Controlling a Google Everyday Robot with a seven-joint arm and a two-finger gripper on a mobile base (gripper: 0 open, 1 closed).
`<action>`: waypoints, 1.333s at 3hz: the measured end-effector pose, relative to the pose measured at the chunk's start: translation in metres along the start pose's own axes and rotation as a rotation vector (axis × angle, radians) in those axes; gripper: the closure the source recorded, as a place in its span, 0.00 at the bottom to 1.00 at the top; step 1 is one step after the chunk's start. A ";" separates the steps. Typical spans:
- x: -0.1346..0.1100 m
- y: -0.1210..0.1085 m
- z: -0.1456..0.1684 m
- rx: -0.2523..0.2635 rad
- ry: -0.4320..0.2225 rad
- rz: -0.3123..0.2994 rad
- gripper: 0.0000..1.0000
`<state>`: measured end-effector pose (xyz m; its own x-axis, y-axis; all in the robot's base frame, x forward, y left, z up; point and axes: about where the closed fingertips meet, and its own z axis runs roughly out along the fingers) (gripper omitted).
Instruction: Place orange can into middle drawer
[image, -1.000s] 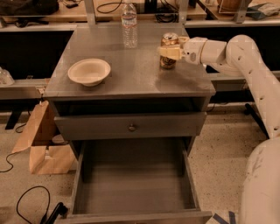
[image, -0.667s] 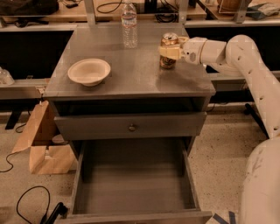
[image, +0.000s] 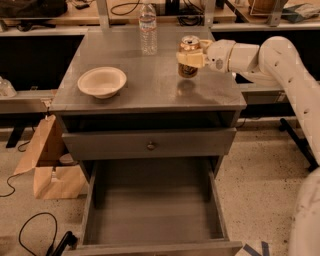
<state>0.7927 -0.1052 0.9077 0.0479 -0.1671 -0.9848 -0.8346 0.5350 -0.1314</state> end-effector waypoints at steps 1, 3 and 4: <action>-0.054 0.042 -0.029 -0.007 -0.068 -0.080 1.00; -0.106 0.150 -0.098 0.025 -0.164 -0.142 1.00; -0.034 0.194 -0.128 -0.001 -0.081 -0.056 1.00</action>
Offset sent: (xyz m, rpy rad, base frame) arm -0.2949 0.0377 -0.0268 0.0217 -0.0500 0.1059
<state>0.5588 -0.1020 0.9307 0.1384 -0.1289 -0.9820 -0.8298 0.5261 -0.1860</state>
